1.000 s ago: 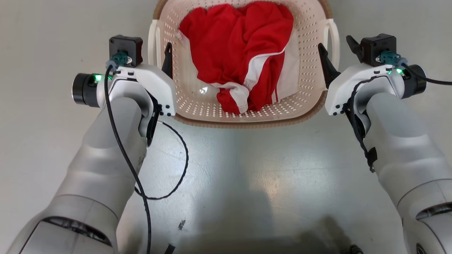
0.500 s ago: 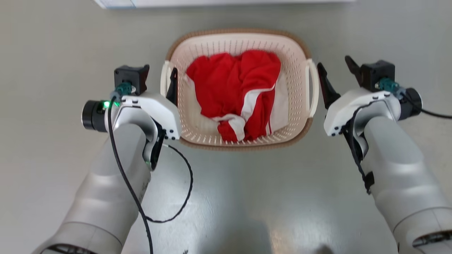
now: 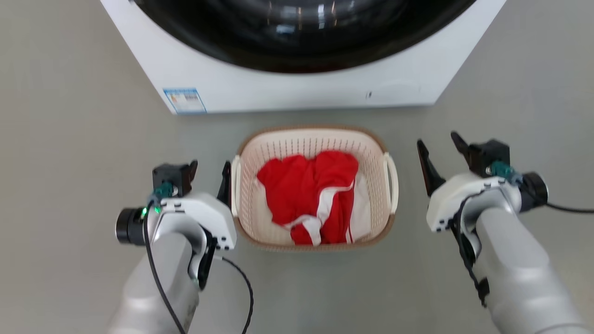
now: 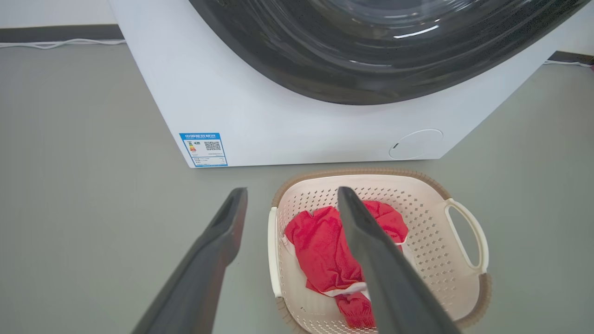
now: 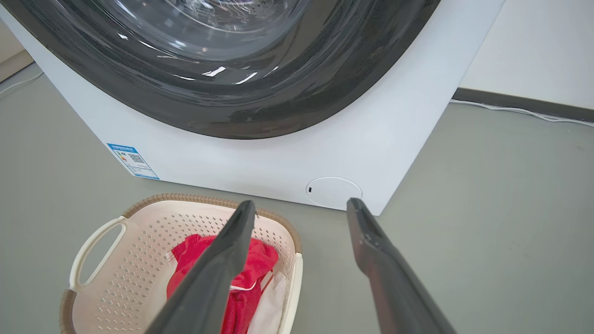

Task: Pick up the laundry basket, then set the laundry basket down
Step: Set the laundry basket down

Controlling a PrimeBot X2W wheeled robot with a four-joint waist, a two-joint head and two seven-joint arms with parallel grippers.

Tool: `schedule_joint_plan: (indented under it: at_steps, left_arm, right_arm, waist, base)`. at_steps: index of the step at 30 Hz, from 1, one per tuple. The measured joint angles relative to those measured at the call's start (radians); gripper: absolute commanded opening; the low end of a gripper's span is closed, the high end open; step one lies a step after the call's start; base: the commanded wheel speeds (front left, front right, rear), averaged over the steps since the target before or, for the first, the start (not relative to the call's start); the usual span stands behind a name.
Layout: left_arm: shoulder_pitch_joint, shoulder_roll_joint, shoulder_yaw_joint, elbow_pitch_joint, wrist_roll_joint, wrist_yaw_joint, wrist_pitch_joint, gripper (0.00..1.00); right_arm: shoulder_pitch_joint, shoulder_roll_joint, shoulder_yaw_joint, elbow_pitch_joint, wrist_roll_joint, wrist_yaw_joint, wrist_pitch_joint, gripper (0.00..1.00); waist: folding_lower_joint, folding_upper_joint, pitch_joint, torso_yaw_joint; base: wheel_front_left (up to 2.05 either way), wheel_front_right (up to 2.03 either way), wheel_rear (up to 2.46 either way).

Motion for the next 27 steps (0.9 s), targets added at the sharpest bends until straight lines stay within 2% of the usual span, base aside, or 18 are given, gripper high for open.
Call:
schedule_joint_plan:
  at_steps: [15,27]
  left_arm:
    - [0.242,0.015,0.119,-0.136,0.03,-0.015,0.001,1.0]
    - [0.404,0.028,0.203,-0.235,0.034,-0.016,0.001,1.0]
  right_arm:
    - [0.224,0.007,0.002,-0.15,-0.014,0.0,0.0,1.0]
    - [0.377,-0.023,0.014,-0.306,-0.008,0.0,0.0,1.0]
  waist:
    - [0.0,0.0,-0.27,-0.012]
    - [0.0,0.0,-0.377,-0.026]
  base:
    - [0.0,0.0,0.0]
    - [0.0,0.0,0.0]
